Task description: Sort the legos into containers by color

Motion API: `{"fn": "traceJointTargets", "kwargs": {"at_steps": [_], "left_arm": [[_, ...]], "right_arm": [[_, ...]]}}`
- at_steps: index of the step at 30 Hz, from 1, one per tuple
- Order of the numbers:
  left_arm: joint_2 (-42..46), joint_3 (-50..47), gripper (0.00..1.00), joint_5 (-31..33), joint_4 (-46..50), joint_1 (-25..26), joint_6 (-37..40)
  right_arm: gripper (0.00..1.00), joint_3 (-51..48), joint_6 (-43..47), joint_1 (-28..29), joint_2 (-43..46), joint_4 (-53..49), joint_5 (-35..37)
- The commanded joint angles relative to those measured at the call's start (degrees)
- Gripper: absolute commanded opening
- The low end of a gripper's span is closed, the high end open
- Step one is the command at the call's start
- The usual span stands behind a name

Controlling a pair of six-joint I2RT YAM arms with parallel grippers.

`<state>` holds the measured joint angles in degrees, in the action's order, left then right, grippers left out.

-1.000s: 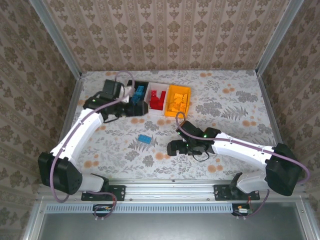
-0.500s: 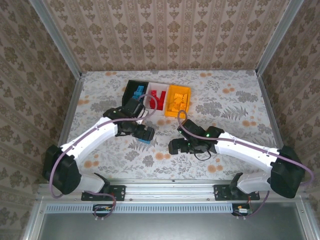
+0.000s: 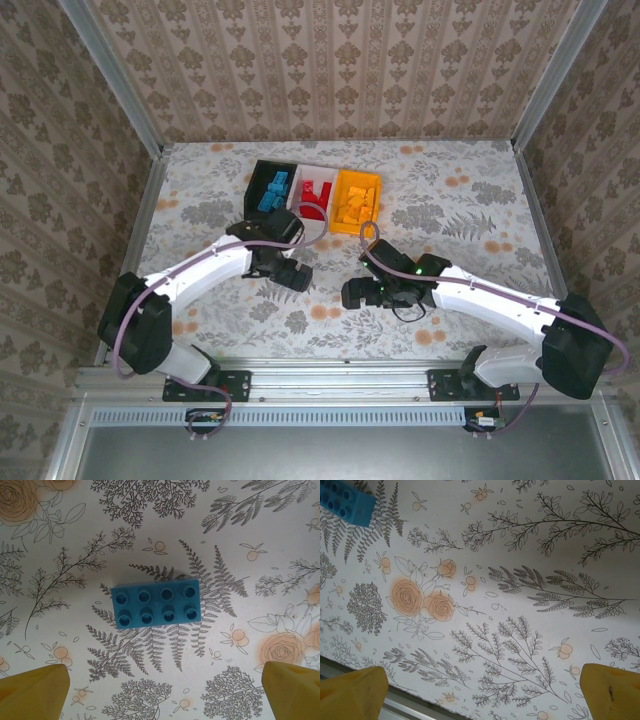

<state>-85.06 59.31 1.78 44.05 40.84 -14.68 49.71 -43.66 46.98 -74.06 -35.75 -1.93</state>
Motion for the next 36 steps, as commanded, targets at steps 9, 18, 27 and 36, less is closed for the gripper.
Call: {"fn": "traceJointTargets", "kwargs": {"at_steps": [9, 18, 27, 36], "left_arm": [[-8.5, 0.4, 1.00, 3.3, -1.7, 1.1, -4.3], [-15.0, 2.6, 1.00, 2.5, -3.1, 1.4, -7.5], [-17.4, 4.0, 0.96, 3.1, -4.2, 1.0, -6.6], [-19.1, 4.7, 0.80, 2.6, -4.7, 0.4, -6.0]], "right_arm": [[1.00, -1.6, 0.7, -0.8, -2.3, 2.8, -1.8], [1.00, -2.1, 0.6, -0.8, -3.8, 3.9, -3.0], [1.00, -2.2, 0.4, -0.8, -5.2, 4.8, -3.7], [1.00, -2.1, -0.2, -0.8, -5.3, 4.8, -4.2]]}}
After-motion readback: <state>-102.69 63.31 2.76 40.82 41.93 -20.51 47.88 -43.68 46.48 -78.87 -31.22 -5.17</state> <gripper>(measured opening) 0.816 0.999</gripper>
